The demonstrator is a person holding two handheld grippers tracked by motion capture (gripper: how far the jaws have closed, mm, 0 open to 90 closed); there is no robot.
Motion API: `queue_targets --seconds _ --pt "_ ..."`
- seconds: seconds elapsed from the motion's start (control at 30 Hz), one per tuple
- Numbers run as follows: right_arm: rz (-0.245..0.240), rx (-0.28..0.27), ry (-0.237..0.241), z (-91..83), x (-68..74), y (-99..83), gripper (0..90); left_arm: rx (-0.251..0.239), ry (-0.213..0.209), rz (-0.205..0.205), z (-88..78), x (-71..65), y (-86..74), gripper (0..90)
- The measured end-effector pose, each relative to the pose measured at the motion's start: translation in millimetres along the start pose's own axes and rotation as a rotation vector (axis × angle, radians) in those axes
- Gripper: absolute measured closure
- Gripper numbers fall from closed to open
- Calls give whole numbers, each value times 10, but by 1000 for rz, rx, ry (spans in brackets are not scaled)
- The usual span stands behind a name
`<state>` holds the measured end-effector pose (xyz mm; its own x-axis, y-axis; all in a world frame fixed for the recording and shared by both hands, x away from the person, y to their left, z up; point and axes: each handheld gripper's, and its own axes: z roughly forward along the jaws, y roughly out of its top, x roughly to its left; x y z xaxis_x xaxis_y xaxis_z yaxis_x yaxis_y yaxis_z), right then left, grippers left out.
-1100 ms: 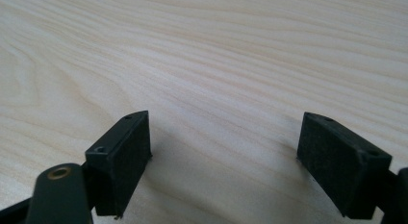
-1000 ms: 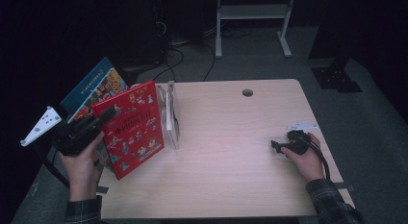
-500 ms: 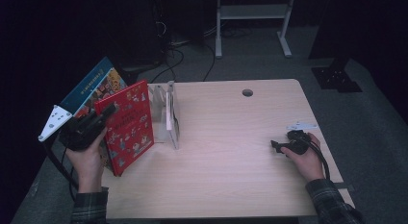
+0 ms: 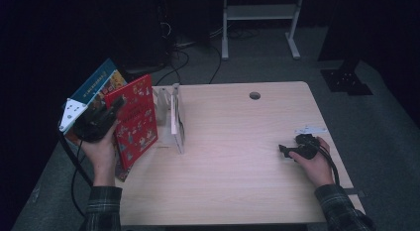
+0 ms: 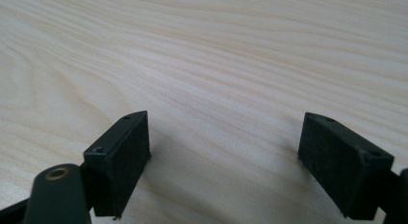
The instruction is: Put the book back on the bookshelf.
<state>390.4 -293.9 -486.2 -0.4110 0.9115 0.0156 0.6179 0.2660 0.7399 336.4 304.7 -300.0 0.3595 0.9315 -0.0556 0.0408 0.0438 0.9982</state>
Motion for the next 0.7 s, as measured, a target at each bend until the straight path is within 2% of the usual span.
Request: queue_targets --seconds 0.37,0.7 --pt "1 0 -1 4 -2 5 172 -14 40 6 307 76 -100 796" --pt "0 0 -2 5 -2 4 172 -38 41 -7 538 116 -210 796"
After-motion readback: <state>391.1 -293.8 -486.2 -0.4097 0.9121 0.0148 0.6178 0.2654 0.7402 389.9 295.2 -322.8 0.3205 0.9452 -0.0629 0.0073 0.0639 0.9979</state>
